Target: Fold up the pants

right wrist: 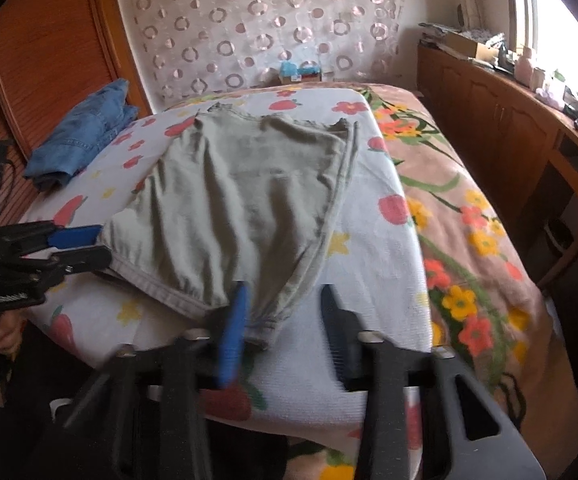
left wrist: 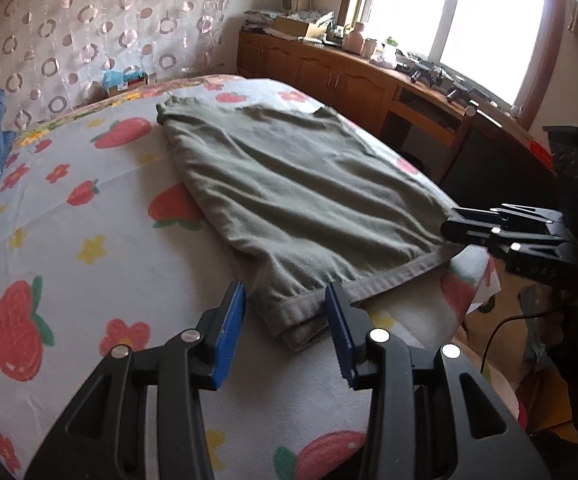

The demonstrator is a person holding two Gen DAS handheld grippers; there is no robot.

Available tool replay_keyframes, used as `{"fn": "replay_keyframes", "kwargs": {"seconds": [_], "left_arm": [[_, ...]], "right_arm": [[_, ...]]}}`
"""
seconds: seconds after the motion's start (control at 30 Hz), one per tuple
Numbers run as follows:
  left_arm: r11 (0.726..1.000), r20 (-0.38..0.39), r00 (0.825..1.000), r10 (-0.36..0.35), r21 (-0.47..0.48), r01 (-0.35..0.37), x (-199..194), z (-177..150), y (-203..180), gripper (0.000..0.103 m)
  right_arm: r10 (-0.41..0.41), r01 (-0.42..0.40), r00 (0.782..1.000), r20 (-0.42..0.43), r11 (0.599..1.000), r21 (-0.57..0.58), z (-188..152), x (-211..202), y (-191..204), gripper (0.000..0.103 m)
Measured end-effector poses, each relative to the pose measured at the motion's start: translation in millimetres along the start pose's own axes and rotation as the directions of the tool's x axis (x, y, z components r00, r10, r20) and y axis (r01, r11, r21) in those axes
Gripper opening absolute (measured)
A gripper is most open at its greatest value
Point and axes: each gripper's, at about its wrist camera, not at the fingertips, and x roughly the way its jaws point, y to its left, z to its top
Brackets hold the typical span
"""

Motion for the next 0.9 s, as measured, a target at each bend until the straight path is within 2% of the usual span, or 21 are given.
{"fn": "replay_keyframes", "kwargs": {"seconds": [0.1, 0.3, 0.57, 0.63, 0.7, 0.8, 0.9], "left_arm": [[1.0, -0.006, 1.0, 0.002, -0.003, -0.002, 4, -3, 2, 0.04], [1.0, -0.001, 1.0, 0.013, -0.003, -0.013, 2, -5, 4, 0.04], [1.0, 0.012, 1.0, 0.018, -0.002, -0.018, 0, -10, 7, 0.04], [1.0, 0.014, 1.0, 0.021, -0.001, -0.021, 0, -10, 7, 0.04], [1.0, 0.018, 1.0, 0.022, 0.001, -0.022, -1, -11, 6, 0.04], [1.0, 0.023, 1.0, 0.02, 0.001, -0.02, -1, -12, 7, 0.04], [1.0, 0.025, 0.999, 0.022, 0.001, -0.022, -1, -12, 7, 0.04]], "right_arm": [[0.014, -0.014, 1.0, -0.003, 1.0, -0.017, 2, 1, 6, 0.007], [0.041, -0.04, 0.998, 0.049, 0.999, -0.018, 9, -12, 14, 0.006], [0.009, -0.009, 1.0, 0.016, 1.0, 0.005, -2, 2, 7, 0.006], [-0.005, 0.005, 1.0, 0.014, 1.0, 0.001, -4, 4, 7, 0.013], [-0.021, 0.021, 1.0, 0.014, 1.0, -0.004, -6, 6, 8, 0.026], [-0.028, 0.028, 1.0, 0.007, 1.0, 0.004, -8, 8, 7, 0.033], [-0.027, 0.027, 1.0, 0.009, 1.0, 0.011, -10, 9, 6, 0.034]]}}
